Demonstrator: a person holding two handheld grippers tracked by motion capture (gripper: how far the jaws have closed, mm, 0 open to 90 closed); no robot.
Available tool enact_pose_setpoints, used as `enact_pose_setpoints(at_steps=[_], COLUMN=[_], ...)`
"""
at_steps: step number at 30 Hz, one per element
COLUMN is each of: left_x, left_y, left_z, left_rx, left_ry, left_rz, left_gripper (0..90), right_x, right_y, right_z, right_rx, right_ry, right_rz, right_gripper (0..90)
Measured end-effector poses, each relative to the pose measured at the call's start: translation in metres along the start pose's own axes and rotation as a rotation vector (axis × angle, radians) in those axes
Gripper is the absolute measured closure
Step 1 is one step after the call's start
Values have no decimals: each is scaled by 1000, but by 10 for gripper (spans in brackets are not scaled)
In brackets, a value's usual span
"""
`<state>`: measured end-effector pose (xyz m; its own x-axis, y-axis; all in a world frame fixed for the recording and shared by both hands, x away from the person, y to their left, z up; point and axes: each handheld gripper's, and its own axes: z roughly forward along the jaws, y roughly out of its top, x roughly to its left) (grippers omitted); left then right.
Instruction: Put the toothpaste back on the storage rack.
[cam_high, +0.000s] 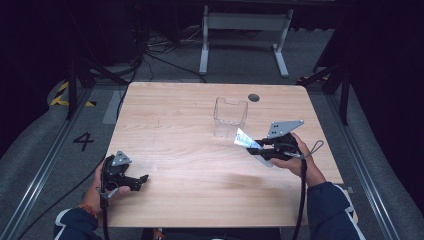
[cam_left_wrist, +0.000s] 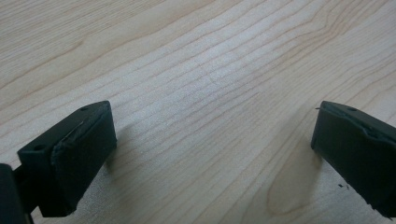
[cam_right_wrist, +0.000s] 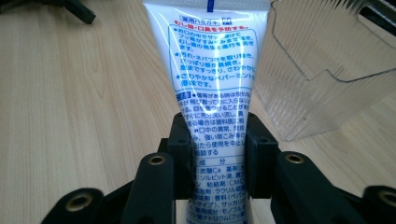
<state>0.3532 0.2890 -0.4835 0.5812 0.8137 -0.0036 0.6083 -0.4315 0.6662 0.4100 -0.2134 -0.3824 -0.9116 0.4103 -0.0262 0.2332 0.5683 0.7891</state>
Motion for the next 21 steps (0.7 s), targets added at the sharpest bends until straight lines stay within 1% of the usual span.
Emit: enact_pose_setpoints(at_steps=[1,3,4,5,6,9,10,15,21], left_x=[0,0,0,0,0,0,0,0,0], left_y=[0,0,0,0,0,0,0,0,0], left_z=[0,0,0,0,0,0,0,0,0], left_rx=[0,0,0,0,0,0,0,0,0], left_ry=[0,0,0,0,0,0,0,0,0], left_rz=[0,0,0,0,0,0,0,0,0], left_gripper=[4,5,4,4,4,4,5,4,4], right_x=[0,-2,-3,-3,-4,-4,-5,-5,-8], right_y=[0,2,4,4,6,9,11,16,24], right_z=[0,-2,-4,-4,-5,-5,-6,-4,-3], right_rx=[0,-20,-29,-29,-47,-64,-78,-84,-112], right_ry=[0,-9,-22,-22,-27,-33,-33,-39,-41], right_rz=[0,5,6,6,4,11,10,2,-1], right_gripper=[696,696,696,696,696,696,696,696,696])
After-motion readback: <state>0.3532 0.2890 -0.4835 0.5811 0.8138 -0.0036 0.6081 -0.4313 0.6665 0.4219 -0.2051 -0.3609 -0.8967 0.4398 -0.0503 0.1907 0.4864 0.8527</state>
